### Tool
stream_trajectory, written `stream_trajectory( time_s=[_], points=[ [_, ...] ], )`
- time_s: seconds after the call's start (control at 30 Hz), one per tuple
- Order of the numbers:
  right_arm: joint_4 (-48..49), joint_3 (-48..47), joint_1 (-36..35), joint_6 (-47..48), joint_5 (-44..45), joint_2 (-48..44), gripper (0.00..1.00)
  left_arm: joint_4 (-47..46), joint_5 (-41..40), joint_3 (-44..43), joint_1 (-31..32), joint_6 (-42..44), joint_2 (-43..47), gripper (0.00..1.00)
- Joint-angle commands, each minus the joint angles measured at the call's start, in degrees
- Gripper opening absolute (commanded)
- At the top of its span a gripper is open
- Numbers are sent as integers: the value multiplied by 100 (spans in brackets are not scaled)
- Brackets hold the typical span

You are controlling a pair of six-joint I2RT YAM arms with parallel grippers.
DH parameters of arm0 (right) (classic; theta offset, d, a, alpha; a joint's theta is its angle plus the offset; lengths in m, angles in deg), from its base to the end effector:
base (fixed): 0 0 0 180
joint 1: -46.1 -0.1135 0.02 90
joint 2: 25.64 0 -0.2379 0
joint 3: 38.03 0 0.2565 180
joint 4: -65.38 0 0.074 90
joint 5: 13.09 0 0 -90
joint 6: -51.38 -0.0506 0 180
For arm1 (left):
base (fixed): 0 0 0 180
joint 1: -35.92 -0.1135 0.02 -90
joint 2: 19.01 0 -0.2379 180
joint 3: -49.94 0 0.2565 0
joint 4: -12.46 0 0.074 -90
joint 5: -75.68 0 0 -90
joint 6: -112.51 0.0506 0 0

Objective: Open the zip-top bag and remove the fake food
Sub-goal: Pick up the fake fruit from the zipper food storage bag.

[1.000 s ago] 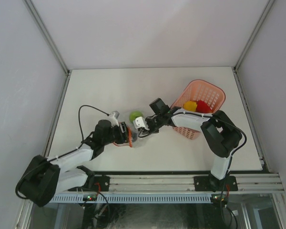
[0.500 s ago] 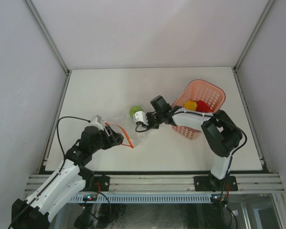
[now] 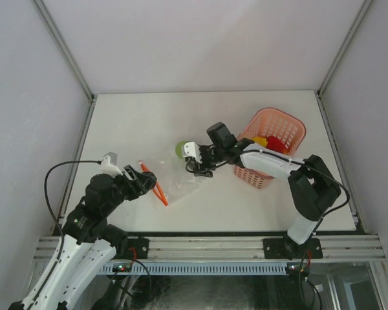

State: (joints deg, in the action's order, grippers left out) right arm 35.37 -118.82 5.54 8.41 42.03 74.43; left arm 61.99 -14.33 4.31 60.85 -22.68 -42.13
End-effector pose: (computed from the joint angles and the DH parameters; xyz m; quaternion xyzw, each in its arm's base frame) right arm 0.2692 0.2685 0.1755 -0.6943 0.5735 0.2618 0.3472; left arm 0.1353 -0.0629 0.2485 -0.1500 0.8394 -0.3000 0.4276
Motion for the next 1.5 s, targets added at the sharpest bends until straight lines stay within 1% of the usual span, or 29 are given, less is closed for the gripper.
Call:
stream_trajectory(
  time_s=[0.0, 0.1, 0.27, 0.43, 0.5, 0.6, 0.7, 0.77, 0.9, 1.1, 1.27, 1.37, 1.4, 1.47],
  points=[
    [-441, -305, -98, 72, -545, -836, 65, -291, 236, -416, -42, -276, 199, 19],
    [-837, -305, -89, 160, -878, -1261, 71, -819, 540, -389, -41, -521, 237, 19],
    [-1663, -931, 120, -24, -1843, -1724, 73, -2329, 1093, -135, -41, -1209, 272, 19],
    [-1762, -1284, 443, -844, -2709, -1912, 74, -4184, 1624, 181, -36, -1882, 58, 18],
    [-1725, -1337, 580, -1136, -3010, -1974, 76, -4710, 1765, 186, -30, -2006, -106, 18],
    [-1543, -1347, 780, -1546, -3475, -2047, 79, -5265, 1785, 214, 52, -2190, -327, 18],
    [-1261, -1296, 863, -1978, -3746, -2123, 85, -5607, 1634, 251, 236, -2249, -480, 18],
    [-1171, -1291, 880, -2142, -3829, -2165, 89, -5781, 1485, 280, 553, -2226, -607, 18],
    [-1094, -1290, 951, -2297, -3947, -2217, 90, -6163, 1345, 334, 892, -2253, -927, 17],
    [-1079, -1285, 1073, -2444, -4035, -2263, 91, -6403, 1276, 337, 961, -2294, -1169, 18],
    [-911, -1218, 1031, -2634, -4009, -2273, 91, -6772, 1256, 435, 994, -2461, -1325, 17],
    [-743, -1172, 946, -2811, -3820, -2278, 91, -6853, 1249, 429, 1028, -2499, -1395, 17],
    [-648, -1158, 918, -2919, -3731, -2276, 94, -6853, 1244, 422, 1045, -2490, -1417, 17],
    [-366, -1110, 869, -3270, -3530, -2281, 95, -6859, 1248, 410, 1086, -2487, -1468, 17]
  ],
)
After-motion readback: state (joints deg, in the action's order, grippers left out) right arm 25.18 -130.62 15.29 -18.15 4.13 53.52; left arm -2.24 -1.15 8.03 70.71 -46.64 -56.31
